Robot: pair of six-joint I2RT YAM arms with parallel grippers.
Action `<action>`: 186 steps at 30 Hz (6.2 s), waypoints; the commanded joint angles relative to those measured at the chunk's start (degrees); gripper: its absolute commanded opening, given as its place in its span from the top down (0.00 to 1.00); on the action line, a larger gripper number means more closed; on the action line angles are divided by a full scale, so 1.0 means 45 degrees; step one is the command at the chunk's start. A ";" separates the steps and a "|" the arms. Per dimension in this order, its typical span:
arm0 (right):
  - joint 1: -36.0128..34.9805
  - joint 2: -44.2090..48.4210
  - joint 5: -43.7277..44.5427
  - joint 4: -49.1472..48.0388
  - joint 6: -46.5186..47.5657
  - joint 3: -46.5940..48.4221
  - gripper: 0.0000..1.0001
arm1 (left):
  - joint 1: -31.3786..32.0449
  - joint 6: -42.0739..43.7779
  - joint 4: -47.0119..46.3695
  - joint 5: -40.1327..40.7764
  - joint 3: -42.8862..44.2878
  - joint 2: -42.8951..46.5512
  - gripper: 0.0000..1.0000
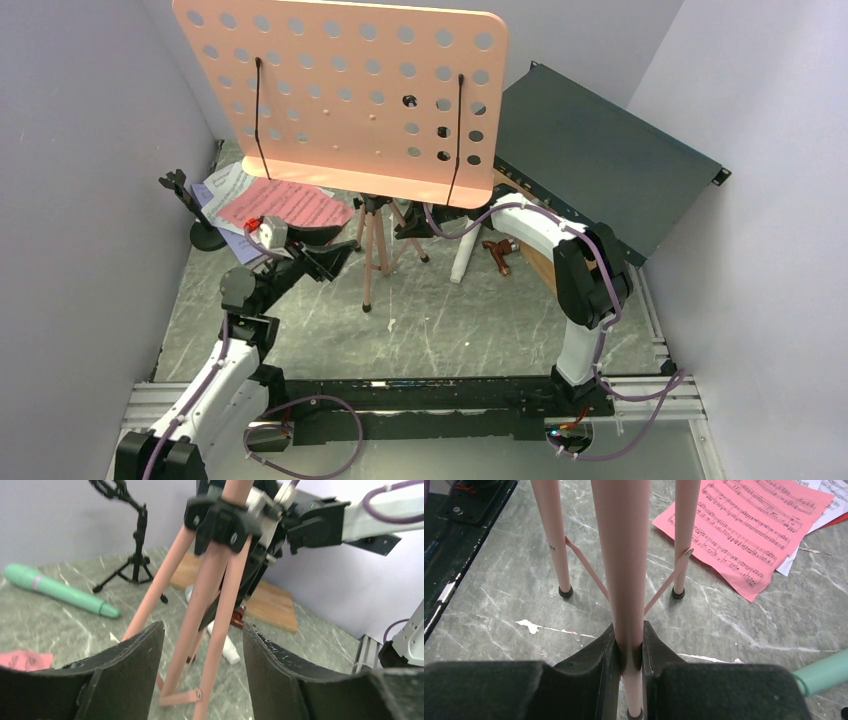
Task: Pack up the instrument practice props
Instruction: Close the music stand at the center of the board.
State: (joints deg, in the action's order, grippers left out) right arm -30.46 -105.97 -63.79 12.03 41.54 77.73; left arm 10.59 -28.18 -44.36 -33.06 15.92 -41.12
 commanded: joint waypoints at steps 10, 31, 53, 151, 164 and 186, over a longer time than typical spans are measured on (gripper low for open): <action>-0.0263 -0.0611 -0.0681 0.2210 0.0676 -0.0444 0.97 | 0.1835 0.0310 -0.1194 -0.0053 -0.0086 -0.2458 0.47; -0.0972 0.0130 -0.0562 0.0481 -0.3619 -0.0305 1.00 | 0.2738 0.0004 -0.2856 0.1336 0.1569 -0.4853 1.00; -0.1425 0.1150 0.2422 -0.2004 -0.6185 -0.0764 1.00 | 0.3655 0.0377 -0.5457 0.0984 0.0603 -0.5745 1.00; -0.2040 -0.0034 0.1740 -0.0721 -0.4714 -0.0380 1.00 | 0.4131 1.9248 1.5300 0.2188 1.1289 -0.0308 0.36; -0.2040 -0.0164 0.0387 -0.1176 -0.6037 -0.0185 1.00 | 0.4151 2.1907 1.3616 0.3497 1.0001 -0.0180 0.62; -0.1930 0.0905 -0.0551 0.0336 -0.8175 0.2052 1.00 | 0.4343 1.7075 1.3464 0.5570 1.2909 -0.1760 1.00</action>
State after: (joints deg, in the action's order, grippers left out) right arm -38.63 -105.75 -59.09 11.60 14.11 81.56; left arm 29.52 58.87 17.87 -7.57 68.51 -48.95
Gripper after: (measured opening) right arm 0.187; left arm 0.022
